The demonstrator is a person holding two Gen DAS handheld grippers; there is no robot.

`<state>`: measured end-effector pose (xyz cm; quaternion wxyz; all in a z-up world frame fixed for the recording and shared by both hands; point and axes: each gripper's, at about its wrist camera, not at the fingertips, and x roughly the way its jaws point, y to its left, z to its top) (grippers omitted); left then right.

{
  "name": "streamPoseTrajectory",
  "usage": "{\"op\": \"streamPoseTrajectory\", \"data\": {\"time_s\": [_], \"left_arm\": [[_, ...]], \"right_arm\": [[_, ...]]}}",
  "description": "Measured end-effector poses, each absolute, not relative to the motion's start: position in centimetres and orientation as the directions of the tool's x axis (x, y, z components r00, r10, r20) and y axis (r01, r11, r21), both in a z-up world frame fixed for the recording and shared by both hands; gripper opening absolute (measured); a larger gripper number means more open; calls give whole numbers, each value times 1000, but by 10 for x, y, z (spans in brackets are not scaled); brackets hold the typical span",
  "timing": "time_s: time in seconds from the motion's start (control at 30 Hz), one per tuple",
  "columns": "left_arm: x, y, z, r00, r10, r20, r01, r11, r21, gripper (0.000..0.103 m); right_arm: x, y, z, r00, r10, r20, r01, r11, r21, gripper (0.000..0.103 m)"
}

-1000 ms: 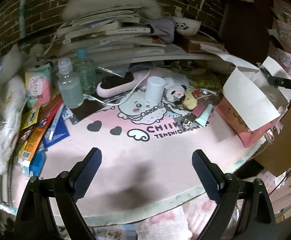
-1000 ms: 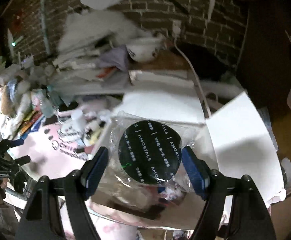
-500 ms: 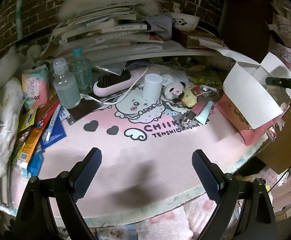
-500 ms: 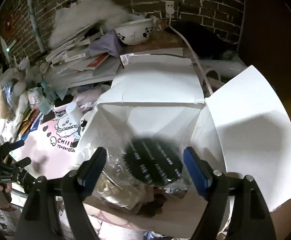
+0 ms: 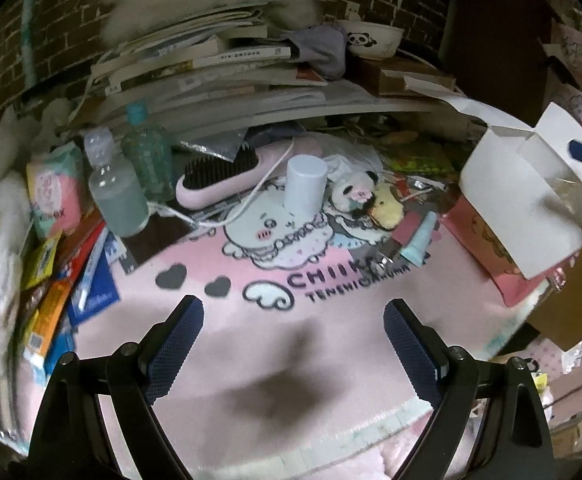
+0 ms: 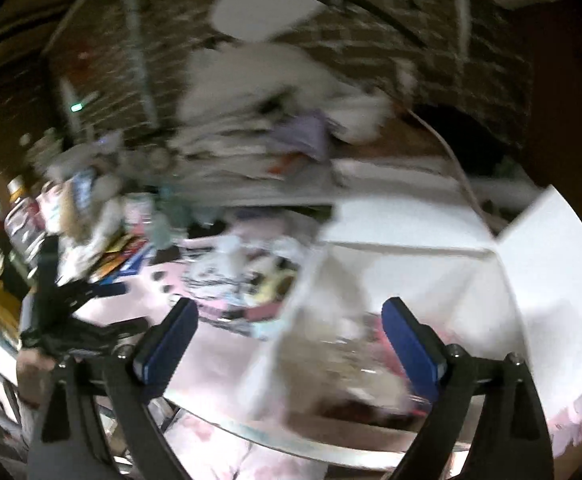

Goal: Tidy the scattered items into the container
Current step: 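Carry the black round packet into the white box and open the right gripper, then grasp the white cup beside the panda plush with the left gripper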

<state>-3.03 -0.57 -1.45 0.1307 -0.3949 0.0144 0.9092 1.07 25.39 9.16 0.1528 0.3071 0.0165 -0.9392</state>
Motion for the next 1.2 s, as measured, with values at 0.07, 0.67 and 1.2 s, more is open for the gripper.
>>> {"op": "streamPoseTrajectory", "data": {"time_s": [0.07, 0.67, 1.2], "left_arm": [[-39, -3, -15, -653, 215, -726, -252, -966, -59, 90], [-133, 38, -25, -619, 231, -751, -287, -956, -58, 59], [-161, 46, -36, -596, 228, -770, -284, -957, -63, 33]], "right_arm": [[20, 230, 91, -783, -293, -549, 337, -941, 22, 92], [51, 152, 35, -665, -425, -614, 535, -845, 5, 92], [52, 170, 16, -639, -433, -636, 517, -854, 61, 92]]}}
